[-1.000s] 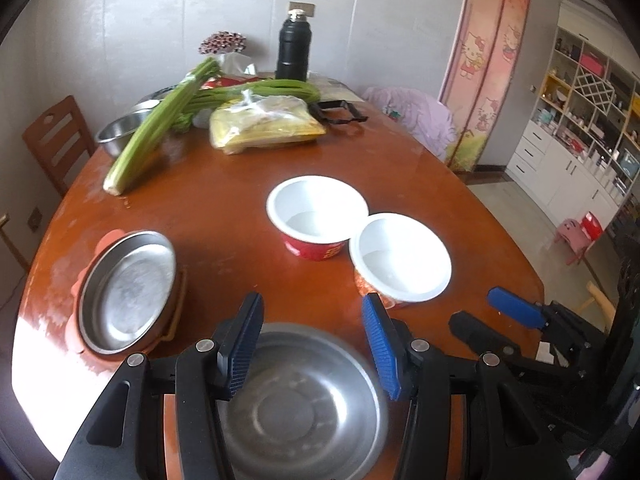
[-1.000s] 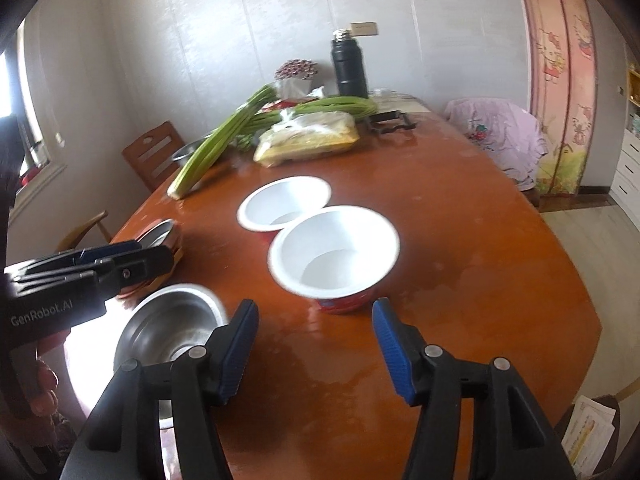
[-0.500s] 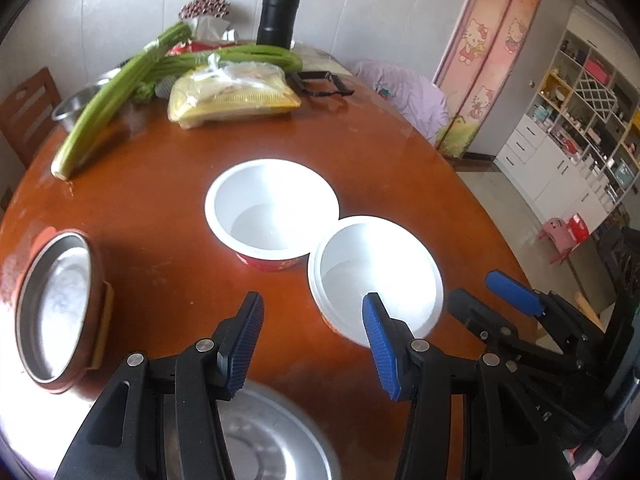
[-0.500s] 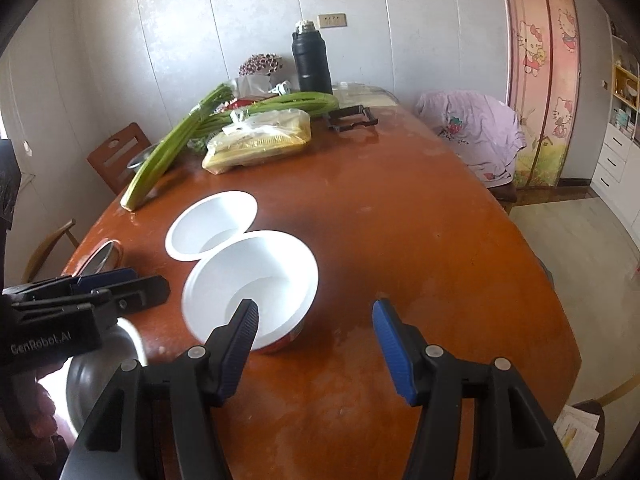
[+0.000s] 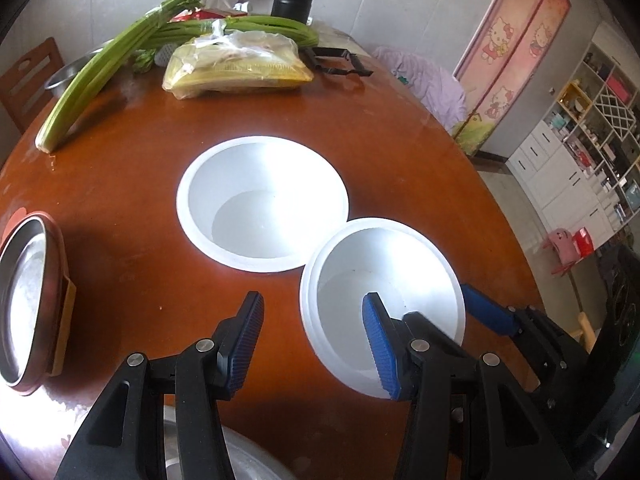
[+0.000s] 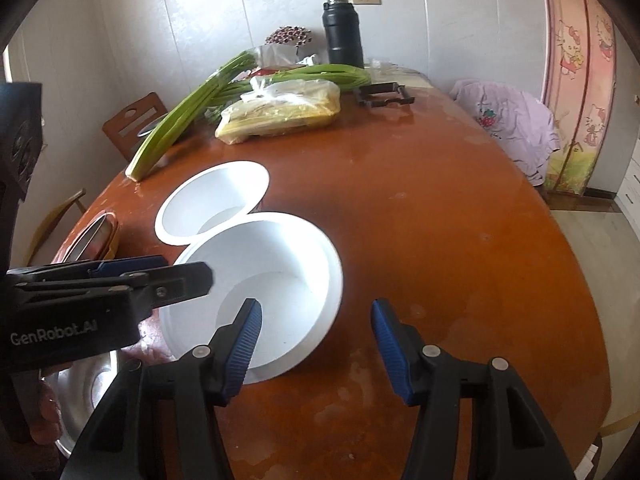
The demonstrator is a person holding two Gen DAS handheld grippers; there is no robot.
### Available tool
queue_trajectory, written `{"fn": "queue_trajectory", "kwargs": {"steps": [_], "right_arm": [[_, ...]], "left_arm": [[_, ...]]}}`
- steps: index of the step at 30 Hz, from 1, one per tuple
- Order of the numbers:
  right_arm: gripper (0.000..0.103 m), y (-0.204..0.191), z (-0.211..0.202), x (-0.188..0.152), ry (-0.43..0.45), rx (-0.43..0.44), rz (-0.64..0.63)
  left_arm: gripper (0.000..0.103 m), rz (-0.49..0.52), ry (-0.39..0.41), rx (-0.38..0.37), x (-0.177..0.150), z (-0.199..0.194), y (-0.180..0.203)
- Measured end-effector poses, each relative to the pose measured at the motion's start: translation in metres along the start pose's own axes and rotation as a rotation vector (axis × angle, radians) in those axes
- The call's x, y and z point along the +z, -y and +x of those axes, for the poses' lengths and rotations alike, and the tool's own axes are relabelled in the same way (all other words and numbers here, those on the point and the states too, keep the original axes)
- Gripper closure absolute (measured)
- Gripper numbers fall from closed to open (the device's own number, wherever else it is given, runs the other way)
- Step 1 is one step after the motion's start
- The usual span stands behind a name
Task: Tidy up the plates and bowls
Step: 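Move the left gripper to the orange-printed white bowl and grasp its rim, then lift the white bowl with the left gripper and carry it over the steel bowl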
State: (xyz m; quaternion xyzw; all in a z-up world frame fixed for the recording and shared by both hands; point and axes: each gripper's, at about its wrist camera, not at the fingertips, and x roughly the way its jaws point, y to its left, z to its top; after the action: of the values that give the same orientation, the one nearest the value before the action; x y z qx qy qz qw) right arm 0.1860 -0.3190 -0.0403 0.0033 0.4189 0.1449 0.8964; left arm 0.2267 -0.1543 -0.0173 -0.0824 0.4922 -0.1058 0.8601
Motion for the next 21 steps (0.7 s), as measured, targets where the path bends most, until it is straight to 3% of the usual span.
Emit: {"fn": "queue_trajectory", "kwargs": {"steps": [6,12,21], "right_arm": [[0.048,-0.006,0.000,-0.002,0.005,0.028,-0.016],[0.052,-0.016,-0.003,-0.006,0.013,0.025,-0.040],[0.052,-0.024,-0.021,-0.008,0.039,0.033,-0.039]], "left_arm": [[0.051,0.002,-0.051,-0.004,-0.003,0.014,0.005],[0.070,0.022,-0.065,-0.037,-0.006,0.015,0.011],[0.070,0.035,-0.027,-0.053,-0.011,-0.007,0.012]]}}
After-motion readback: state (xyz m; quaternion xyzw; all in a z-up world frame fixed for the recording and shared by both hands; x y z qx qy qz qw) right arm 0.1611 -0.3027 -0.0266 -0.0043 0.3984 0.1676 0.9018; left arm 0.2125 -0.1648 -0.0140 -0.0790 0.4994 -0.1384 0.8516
